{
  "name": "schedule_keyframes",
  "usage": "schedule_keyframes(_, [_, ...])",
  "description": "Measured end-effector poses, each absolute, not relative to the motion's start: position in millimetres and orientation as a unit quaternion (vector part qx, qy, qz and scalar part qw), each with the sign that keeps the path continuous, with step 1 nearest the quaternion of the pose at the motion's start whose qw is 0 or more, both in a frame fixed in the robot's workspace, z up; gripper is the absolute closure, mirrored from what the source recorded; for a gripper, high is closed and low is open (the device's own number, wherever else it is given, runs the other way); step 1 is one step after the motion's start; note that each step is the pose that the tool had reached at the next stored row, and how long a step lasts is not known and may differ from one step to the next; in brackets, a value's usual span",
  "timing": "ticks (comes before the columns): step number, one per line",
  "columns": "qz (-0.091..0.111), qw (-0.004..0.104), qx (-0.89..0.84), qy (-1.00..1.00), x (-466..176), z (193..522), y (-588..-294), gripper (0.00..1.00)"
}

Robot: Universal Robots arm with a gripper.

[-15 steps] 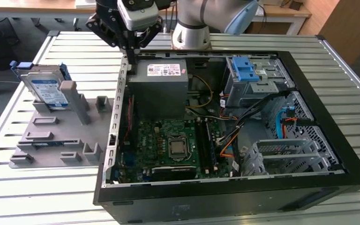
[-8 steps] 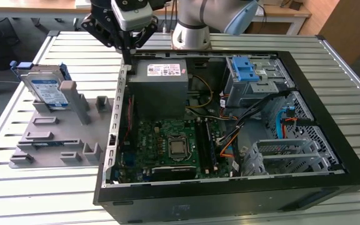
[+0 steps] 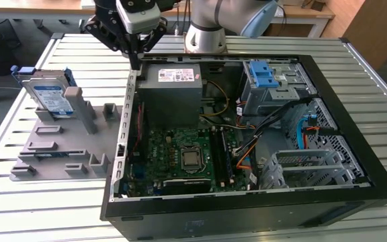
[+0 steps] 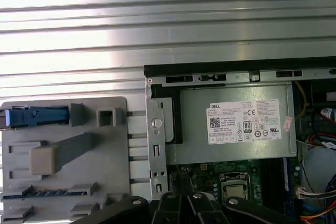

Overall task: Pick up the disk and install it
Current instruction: 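Reach for the disk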

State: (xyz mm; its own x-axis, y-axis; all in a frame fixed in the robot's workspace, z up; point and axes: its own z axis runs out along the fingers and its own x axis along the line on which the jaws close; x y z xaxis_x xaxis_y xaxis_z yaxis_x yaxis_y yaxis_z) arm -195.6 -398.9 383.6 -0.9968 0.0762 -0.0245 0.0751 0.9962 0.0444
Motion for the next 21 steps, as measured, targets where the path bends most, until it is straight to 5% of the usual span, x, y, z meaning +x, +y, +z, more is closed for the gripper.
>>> schedule_keyframes(21, [0.022, 0.013, 0.038, 0.999, -205.4, 381.9, -398.9, 0.89])
